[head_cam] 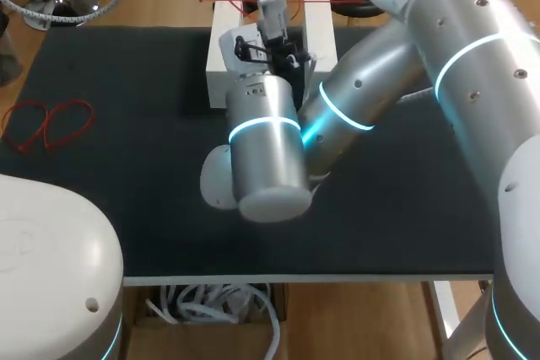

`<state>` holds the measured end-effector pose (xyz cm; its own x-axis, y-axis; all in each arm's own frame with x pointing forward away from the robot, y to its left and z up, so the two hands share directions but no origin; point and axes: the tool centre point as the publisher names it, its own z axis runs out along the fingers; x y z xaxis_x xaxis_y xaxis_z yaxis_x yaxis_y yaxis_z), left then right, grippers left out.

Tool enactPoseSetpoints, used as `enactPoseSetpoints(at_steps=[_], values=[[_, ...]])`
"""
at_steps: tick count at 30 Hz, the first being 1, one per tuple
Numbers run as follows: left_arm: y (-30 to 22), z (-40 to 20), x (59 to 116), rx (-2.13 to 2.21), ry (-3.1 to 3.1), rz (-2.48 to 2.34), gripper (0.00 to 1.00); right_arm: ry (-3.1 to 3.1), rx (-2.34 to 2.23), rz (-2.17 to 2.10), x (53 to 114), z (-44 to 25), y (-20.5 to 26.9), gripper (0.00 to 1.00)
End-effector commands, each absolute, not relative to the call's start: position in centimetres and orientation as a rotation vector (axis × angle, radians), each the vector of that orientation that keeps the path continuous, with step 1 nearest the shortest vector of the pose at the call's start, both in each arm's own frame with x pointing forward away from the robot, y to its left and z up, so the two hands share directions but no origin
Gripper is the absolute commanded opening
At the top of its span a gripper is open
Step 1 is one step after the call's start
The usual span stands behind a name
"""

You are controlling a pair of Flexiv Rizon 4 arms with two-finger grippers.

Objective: Grab the tape and strap the tape.

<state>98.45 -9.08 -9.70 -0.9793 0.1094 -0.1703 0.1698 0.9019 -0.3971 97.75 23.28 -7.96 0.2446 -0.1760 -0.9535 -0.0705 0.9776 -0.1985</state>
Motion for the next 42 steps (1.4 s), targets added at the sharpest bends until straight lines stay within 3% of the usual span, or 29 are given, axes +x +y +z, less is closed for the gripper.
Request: enactPoseSetpoints(at_steps=[1, 42], values=[[-9.1, -9.6, 98.5, 0.215, 2.927, -0.624, 0.0, 1.335, -0.211, -0.084, 97.4, -7.8, 23.7, 0.0], [-9.1, -9.6, 98.5, 0.215, 2.927, -0.624, 0.0, 1.364, -0.209, -0.114, 98.3, -8.4, 27.0, 0.0]])
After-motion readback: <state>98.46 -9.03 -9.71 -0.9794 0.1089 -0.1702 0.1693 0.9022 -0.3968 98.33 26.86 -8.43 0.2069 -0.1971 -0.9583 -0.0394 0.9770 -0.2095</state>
